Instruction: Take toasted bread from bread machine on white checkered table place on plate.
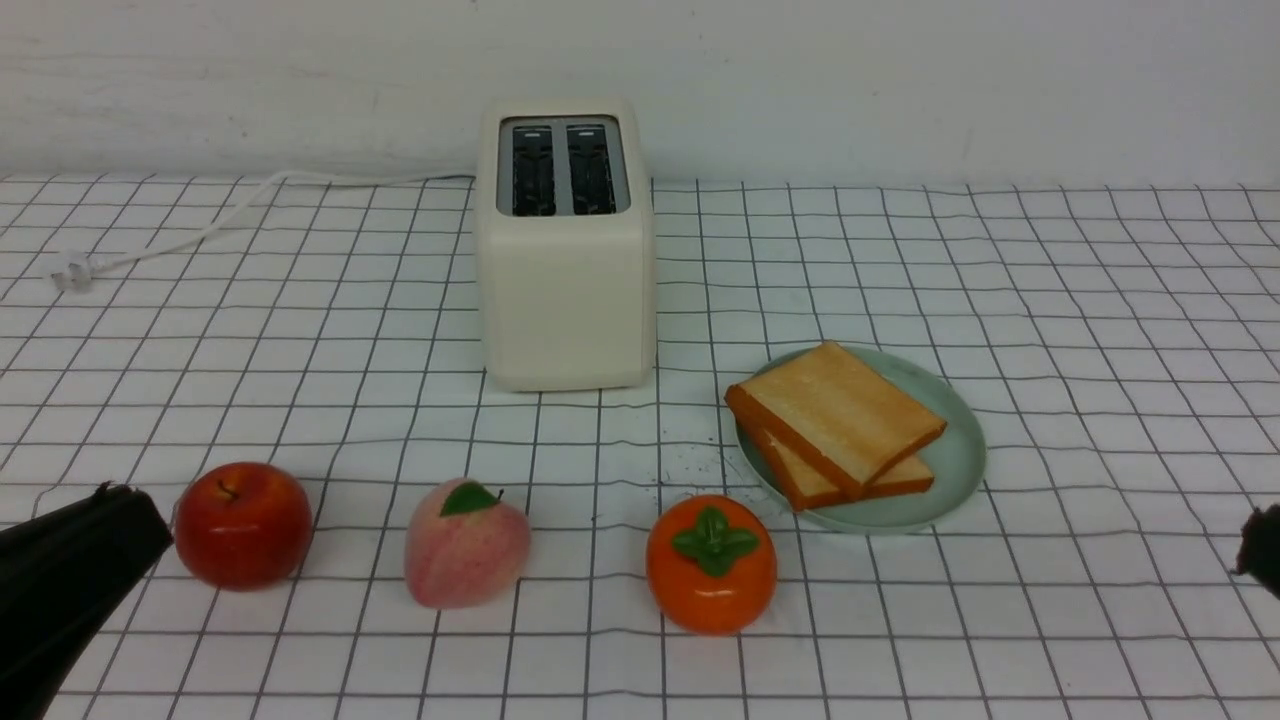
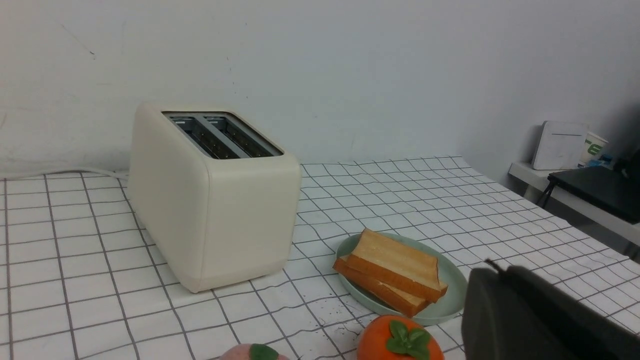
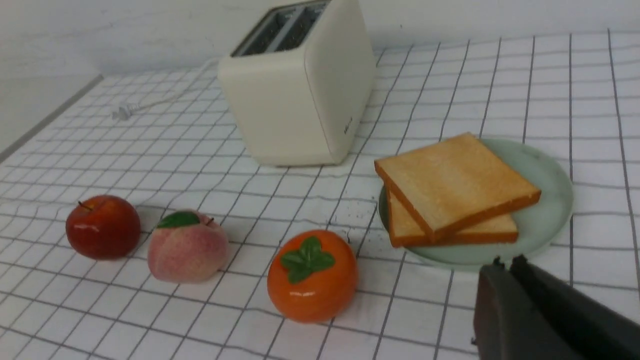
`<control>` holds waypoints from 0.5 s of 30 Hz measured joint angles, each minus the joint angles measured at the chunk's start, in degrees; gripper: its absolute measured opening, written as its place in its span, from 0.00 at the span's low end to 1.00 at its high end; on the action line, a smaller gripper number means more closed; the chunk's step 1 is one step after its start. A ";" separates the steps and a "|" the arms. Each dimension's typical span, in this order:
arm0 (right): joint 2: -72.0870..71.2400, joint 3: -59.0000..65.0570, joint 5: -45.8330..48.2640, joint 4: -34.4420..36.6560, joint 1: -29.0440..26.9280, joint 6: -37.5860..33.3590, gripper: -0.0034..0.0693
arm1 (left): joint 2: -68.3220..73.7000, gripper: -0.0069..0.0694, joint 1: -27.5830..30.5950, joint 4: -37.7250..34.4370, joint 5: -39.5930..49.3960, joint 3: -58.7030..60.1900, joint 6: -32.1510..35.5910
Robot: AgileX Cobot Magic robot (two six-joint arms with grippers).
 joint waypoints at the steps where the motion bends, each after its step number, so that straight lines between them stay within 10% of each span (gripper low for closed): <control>1: 0.00 0.46 0.39 0.00 0.00 0.00 0.07 | 0.00 0.08 0.00 0.00 0.00 0.00 0.00; 15: -21.35 22.37 -17.58 -16.48 1.77 1.50 0.02 | 0.00 0.10 0.00 0.00 0.27 0.00 0.00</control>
